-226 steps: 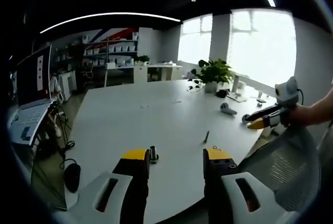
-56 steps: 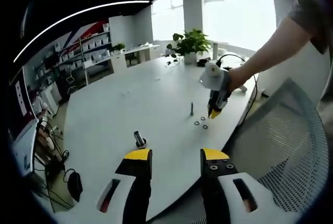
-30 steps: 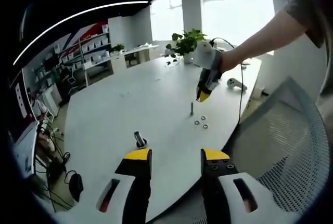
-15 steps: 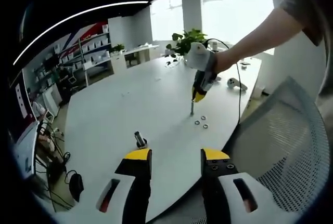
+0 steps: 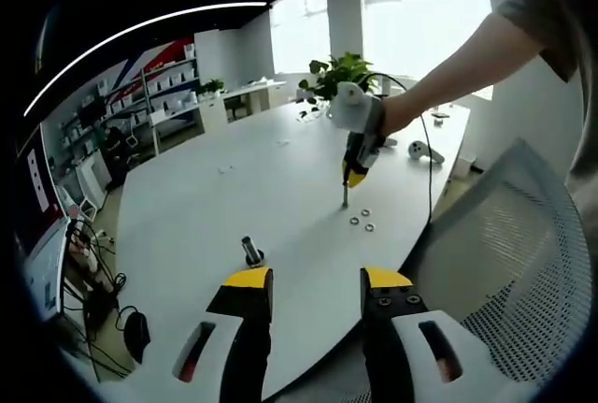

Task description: Place the washer onto the threaded stud by aligning its center hole with the stud, sliding it down to the base, and recovering from edge contact or off-axis alignment until the washer reaches the visible bottom stop.

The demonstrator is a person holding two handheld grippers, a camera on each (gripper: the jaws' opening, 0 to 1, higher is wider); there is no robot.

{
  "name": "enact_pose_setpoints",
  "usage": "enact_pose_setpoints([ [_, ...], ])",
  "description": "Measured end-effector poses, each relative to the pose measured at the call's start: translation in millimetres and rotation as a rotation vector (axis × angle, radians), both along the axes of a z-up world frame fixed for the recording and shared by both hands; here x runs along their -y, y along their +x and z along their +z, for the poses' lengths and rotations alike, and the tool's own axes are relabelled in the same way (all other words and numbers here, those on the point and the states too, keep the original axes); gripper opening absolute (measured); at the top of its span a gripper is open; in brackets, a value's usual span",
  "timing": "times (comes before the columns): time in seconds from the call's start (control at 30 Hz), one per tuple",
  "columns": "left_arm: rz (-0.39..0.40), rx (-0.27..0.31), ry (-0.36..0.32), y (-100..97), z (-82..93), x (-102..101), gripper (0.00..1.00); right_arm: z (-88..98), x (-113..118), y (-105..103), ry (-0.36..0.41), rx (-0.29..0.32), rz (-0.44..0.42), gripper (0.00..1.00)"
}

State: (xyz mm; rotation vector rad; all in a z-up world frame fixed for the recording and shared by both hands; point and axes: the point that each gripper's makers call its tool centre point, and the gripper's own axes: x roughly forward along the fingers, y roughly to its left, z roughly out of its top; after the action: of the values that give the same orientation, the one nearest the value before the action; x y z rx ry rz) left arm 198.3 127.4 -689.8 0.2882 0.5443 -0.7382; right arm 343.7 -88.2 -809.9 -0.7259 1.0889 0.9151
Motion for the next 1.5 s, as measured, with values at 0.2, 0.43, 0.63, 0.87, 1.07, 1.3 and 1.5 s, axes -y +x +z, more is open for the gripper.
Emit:
enact_pose_setpoints([
  [0.2, 0.001, -0.006, 0.005, -0.1, -1.5, -0.6, 0.35, -7.7, 0.8, 3.2, -0.014, -0.012, 0.004, 0.13],
  [0.43, -0.006, -0.001, 0.021, -0.7, -2.4, -0.2, 0.35, -17.8, 1.9, 2.6, -0.033, -0.025, 0.021, 0.13],
  [0.63, -0.002, -0.004, 0.020, -0.4, -2.7, -1.3, 0.35, -30.4, 3.2, 3.3, -0.049, -0.051, 0.015, 0.13],
  [0.87, 0.001, -0.009, 0.021, -0.1, -3.3, -1.8, 0.35, -45.3, 6.3, 4.0, -0.081, -0.066, 0.032, 0.13],
  [1.07, 0.003, -0.008, 0.022, 0.4, -3.6, -2.2, 0.35, -53.8, 6.8, 3.1, -0.088, -0.080, 0.031, 0.13],
  [1.3, 0.000, -0.012, 0.019, 0.1, -3.9, -1.9, 0.35, -52.9, 6.7, 3.5, -0.082, -0.089, 0.016, 0.14],
  [1.5, 0.003, -0.014, 0.022, 0.2, -4.5, -2.3, 0.35, -47.7, 7.6, 4.5, -0.038, -0.078, -0.050, 0.15],
])
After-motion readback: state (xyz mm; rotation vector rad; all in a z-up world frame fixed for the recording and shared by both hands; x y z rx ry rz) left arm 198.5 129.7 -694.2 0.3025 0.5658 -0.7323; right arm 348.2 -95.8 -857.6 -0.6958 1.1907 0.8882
